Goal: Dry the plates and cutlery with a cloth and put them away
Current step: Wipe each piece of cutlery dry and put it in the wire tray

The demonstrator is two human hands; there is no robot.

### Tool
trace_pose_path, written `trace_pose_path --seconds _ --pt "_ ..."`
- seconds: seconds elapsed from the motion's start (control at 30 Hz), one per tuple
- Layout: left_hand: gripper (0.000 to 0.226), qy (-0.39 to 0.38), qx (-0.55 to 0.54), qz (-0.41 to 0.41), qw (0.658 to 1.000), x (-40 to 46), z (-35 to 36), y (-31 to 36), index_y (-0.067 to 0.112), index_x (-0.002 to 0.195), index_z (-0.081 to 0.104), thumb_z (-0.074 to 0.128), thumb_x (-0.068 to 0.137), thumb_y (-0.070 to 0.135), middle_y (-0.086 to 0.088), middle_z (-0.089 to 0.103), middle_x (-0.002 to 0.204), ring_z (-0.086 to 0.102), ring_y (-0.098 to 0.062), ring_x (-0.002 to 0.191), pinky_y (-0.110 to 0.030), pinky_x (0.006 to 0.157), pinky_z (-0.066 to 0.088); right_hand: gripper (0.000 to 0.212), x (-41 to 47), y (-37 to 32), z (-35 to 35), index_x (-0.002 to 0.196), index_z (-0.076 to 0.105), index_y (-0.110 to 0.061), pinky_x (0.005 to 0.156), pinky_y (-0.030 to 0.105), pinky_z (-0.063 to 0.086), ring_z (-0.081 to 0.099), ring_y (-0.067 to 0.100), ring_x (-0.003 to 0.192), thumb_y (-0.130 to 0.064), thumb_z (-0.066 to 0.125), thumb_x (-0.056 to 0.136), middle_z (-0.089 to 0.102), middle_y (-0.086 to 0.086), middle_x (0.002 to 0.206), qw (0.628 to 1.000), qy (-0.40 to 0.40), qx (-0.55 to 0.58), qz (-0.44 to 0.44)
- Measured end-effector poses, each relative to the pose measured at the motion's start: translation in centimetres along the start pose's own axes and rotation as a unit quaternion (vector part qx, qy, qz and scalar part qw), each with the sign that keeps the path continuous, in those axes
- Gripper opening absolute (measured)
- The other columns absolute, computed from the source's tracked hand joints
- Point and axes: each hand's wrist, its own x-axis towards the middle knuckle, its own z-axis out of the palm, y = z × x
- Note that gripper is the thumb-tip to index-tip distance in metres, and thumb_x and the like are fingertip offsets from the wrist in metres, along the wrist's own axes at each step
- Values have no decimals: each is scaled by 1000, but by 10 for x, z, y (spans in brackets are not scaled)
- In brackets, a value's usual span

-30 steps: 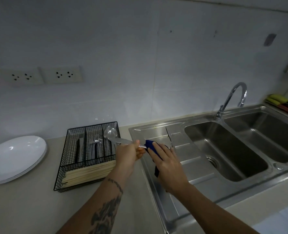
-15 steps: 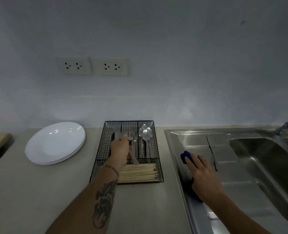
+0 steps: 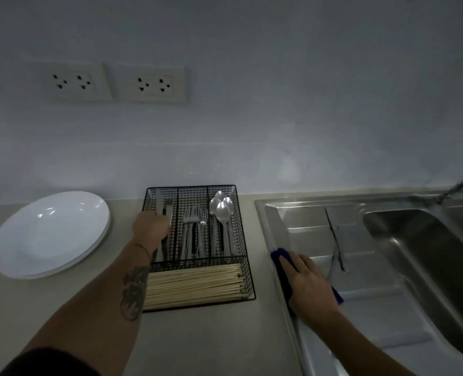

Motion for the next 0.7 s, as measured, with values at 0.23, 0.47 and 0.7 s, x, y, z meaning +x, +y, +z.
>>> trace_pose_path --seconds 0.23,0.47,0.7 --pt "21 64 106 70 990 -10 12 -18 -2 68 61 63 84 12 -12 58 66 49 -23 55 -25 48 35 80 -3 4 1 147 30 -20 112 44 33 33 26 135 -12 67 76 34 2 149 1000 10 24 7" --pt "12 40 161 110 980 -40 5 -15 -1 72 60 61 83 2 -10 58 70 46 -16 55 -22 46 31 86 -18 16 -2 143 40 -17 103 41 45 44 27 127 -10 75 65 45 4 143 998 22 48 30" --pt "32 55 166 218 960 -78 24 1 0 100 68 63 70 12 -14 66 100 65 -35 89 -39 73 58 77 -56 45 -25 142 42 -16 100 39 48 41 26 130 -5 70 72 42 4 145 993 57 82 59"
